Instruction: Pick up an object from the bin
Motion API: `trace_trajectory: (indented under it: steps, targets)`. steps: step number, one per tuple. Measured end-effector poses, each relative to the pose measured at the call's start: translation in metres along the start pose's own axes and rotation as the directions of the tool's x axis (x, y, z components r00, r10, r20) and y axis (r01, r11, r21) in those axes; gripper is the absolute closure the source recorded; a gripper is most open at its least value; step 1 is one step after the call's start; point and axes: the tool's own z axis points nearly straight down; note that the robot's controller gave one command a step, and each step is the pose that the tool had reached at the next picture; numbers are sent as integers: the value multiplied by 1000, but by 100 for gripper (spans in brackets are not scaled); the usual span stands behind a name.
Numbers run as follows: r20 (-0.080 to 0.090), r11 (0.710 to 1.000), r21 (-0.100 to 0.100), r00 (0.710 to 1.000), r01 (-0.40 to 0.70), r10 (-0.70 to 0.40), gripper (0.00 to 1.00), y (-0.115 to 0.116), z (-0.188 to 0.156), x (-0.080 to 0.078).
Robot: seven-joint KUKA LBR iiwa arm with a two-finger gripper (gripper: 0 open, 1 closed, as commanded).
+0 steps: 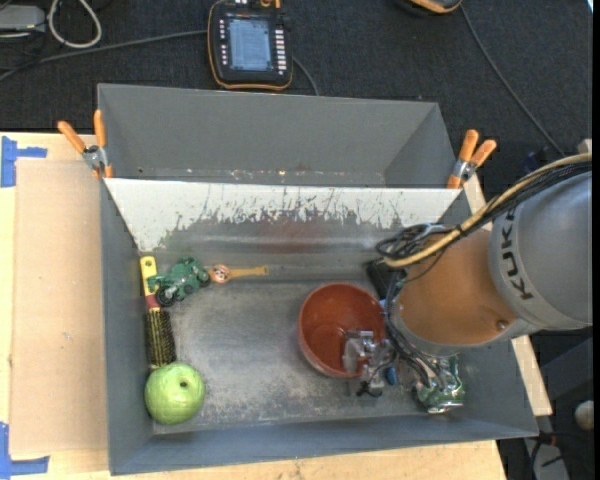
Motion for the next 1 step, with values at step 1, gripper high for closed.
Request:
trace_trajectory:
  steps: [1]
  targets:
    - [0,1000,0,1000,1,-1,100,0,0,0]
